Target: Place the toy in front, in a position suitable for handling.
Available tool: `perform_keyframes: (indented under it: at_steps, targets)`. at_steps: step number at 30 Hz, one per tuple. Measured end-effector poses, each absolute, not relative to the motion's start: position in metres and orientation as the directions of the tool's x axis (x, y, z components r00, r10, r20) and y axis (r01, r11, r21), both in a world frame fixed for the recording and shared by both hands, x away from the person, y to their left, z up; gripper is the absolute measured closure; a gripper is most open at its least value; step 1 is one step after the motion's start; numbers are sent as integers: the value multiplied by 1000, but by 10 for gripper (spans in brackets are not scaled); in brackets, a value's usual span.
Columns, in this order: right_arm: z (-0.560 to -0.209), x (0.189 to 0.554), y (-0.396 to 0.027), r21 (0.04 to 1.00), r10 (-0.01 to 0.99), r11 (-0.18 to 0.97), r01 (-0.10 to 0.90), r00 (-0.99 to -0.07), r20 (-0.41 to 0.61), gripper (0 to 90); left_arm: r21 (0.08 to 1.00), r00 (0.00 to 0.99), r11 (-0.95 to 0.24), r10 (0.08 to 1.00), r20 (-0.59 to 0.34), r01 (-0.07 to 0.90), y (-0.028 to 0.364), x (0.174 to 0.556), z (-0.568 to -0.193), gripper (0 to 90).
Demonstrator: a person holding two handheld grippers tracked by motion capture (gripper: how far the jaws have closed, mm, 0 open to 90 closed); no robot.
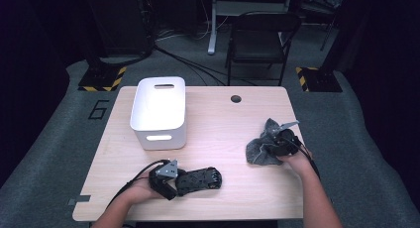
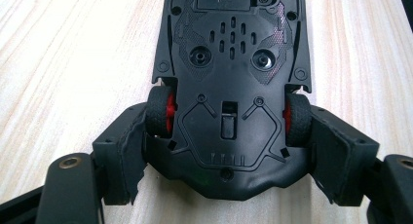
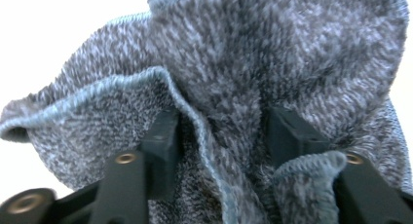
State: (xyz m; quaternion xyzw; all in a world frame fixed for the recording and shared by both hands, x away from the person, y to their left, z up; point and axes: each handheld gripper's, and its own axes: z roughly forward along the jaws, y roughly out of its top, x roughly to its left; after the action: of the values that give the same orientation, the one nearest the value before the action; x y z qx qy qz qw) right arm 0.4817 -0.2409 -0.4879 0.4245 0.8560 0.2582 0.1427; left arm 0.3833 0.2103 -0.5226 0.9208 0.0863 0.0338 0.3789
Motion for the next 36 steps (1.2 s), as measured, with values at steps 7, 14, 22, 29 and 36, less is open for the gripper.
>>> perform_keyframes:
  at_steps: [7,14,22,29,36]
  targets:
    - [-477,478,-247,578,810,490,653,-585,-25,245,706,983,-695,186,-6,135,210,383,-523,242]
    - [-454,472,-241,618,803,503,603,-591,-76,181,707,983,-694,185,-5,134,210,383,-523,241]
    - [-435,457,-209,640,717,577,507,-689,-100,239,712,982,-689,187,-6,135,210,383,-523,241]
    - [-435,449,-177,620,629,648,443,-770,-107,210,706,984,-697,179,3,125,211,384,-523,241]
    - [-437,440,-152,617,571,675,405,-816,-88,257,706,984,-698,178,3,124,211,384,-523,241]
